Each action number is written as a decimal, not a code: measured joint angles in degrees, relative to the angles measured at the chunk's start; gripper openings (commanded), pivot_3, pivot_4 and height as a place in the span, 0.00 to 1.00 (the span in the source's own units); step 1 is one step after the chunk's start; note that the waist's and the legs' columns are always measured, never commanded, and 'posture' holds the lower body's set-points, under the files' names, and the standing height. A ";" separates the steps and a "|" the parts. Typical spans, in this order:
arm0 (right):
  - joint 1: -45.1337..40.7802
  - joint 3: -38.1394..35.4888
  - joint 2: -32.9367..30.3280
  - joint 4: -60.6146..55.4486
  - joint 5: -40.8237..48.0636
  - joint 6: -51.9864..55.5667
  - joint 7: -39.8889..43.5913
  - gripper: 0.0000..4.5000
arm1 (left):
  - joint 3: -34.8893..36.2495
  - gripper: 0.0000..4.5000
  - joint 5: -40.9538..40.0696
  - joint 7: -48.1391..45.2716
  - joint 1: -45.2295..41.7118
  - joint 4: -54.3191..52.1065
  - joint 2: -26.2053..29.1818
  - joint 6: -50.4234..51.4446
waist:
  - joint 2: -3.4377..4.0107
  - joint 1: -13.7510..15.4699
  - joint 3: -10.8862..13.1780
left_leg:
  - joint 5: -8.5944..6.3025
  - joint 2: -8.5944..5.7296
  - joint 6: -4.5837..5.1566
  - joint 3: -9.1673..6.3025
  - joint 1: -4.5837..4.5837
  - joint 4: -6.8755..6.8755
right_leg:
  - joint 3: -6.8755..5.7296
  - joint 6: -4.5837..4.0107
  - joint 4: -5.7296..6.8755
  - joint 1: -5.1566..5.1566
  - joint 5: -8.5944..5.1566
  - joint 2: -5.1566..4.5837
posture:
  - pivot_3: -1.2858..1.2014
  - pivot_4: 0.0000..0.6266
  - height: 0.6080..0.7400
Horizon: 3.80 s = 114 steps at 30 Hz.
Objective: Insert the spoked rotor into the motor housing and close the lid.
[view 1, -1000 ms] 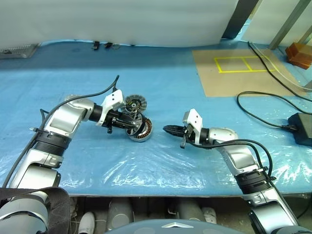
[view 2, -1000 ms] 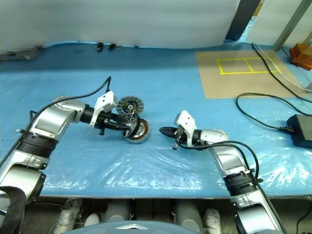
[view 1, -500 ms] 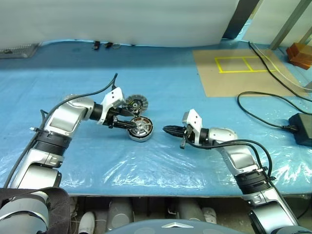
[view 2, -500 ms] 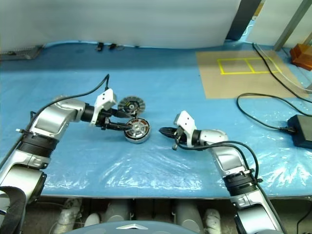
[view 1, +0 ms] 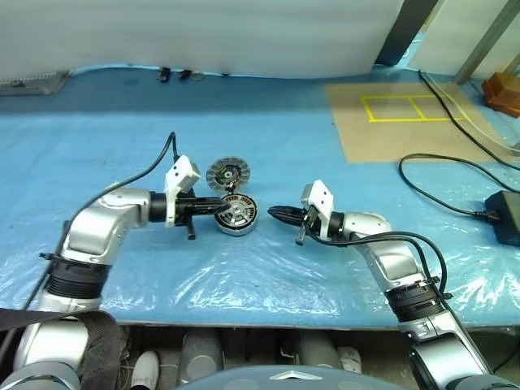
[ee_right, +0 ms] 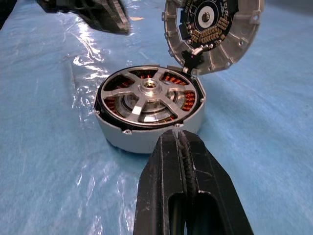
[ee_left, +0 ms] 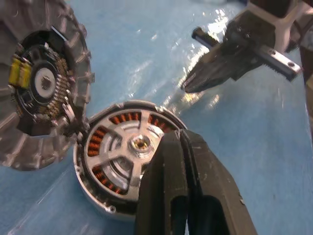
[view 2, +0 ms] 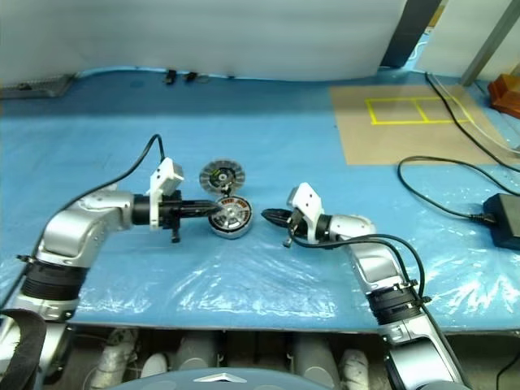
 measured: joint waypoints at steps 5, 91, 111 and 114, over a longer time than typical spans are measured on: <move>-0.10 -0.01 -0.03 0.18 0.00 -0.02 0.61 0.00 | -0.40 0.01 0.67 3.67 0.03 -0.23 -2.19 -3.38 | 0.00 -0.51 0.00 | 0.10 0.06 0.16 -0.01 -0.13 -0.09 | 0.00 0.00 -0.01 -0.01 -0.01 0.07 | 0.52 0.24 1.00; 0.04 -1.55 -0.48 -5.87 1.41 3.91 -2.33 0.00 | 8.46 0.01 8.30 -3.42 -26.90 67.20 -14.43 -35.59 | -0.40 1.33 0.24 | 0.12 -0.45 0.21 -0.17 -0.02 -0.07 | 0.00 0.11 -0.02 0.03 0.04 -0.11 | 0.52 0.24 1.00; 0.51 -4.29 -2.13 -5.37 1.65 3.95 -3.07 0.00 | 0.20 0.01 14.13 -18.17 -23.56 57.26 -10.41 -31.96 | -0.41 2.23 0.26 | 0.12 -0.17 0.20 -0.16 0.01 -0.14 | -0.02 0.11 -0.06 0.03 0.03 -0.10 | 0.52 0.24 1.00; 0.49 -4.40 -2.13 -5.37 1.65 3.93 -2.98 0.00 | -0.61 0.01 14.95 -18.05 -23.52 55.99 -10.02 -33.59 | -0.41 2.25 0.26 | 0.12 -0.17 0.19 -0.15 0.00 -0.14 | -0.02 0.11 -0.05 0.03 0.03 -0.11 | 0.52 0.24 1.00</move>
